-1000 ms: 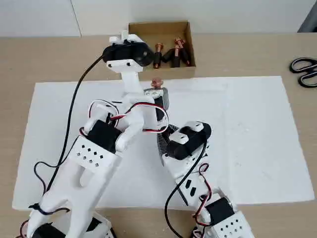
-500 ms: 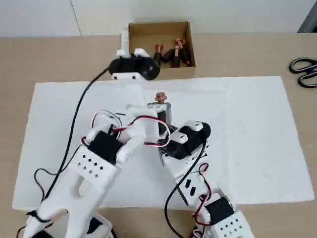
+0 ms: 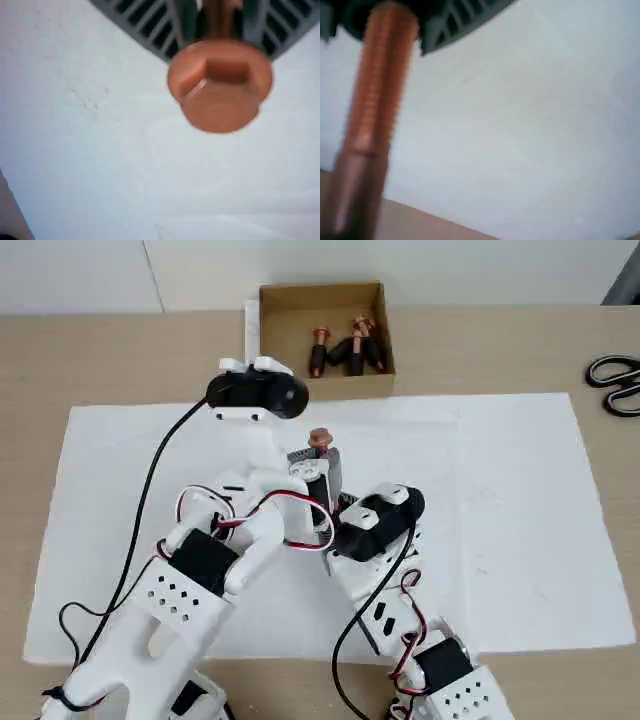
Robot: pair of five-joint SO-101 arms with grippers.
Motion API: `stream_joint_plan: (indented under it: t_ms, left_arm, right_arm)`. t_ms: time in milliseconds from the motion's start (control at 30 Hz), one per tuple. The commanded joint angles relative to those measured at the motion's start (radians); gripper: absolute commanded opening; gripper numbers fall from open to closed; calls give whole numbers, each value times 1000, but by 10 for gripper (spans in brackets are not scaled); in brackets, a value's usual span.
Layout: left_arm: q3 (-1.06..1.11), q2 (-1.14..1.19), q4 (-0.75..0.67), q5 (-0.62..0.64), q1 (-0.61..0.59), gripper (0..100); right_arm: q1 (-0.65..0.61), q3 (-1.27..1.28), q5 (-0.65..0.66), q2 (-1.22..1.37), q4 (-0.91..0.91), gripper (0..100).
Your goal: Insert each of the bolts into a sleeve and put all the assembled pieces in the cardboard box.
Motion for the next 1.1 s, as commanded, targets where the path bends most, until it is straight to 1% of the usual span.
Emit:
stream_joint_plan:
  t_ms: [0, 133, 267, 533, 700, 1067]
  left_arm:
    - [2, -17, -8, -14, 11, 6]
    - [5, -17, -40, -15, 3, 6]
    - [5, -17, -71, -46, 2, 6]
    - [18, -17, -74, -49, 0, 6]
    - [4, -23, -87, -51, -51, 6]
    - [5, -23, -94, -49, -49, 6]
  right_arm:
    - [-2, 8, -6, -24, -1, 3]
    - [-4, 8, -6, -24, -1, 3]
    - [-4, 8, -6, -24, -1, 3]
    - [-4, 8, -6, -24, -1, 3]
    - [-4, 8, -6, -24, -1, 3]
    - [-4, 8, -6, -24, -1, 3]
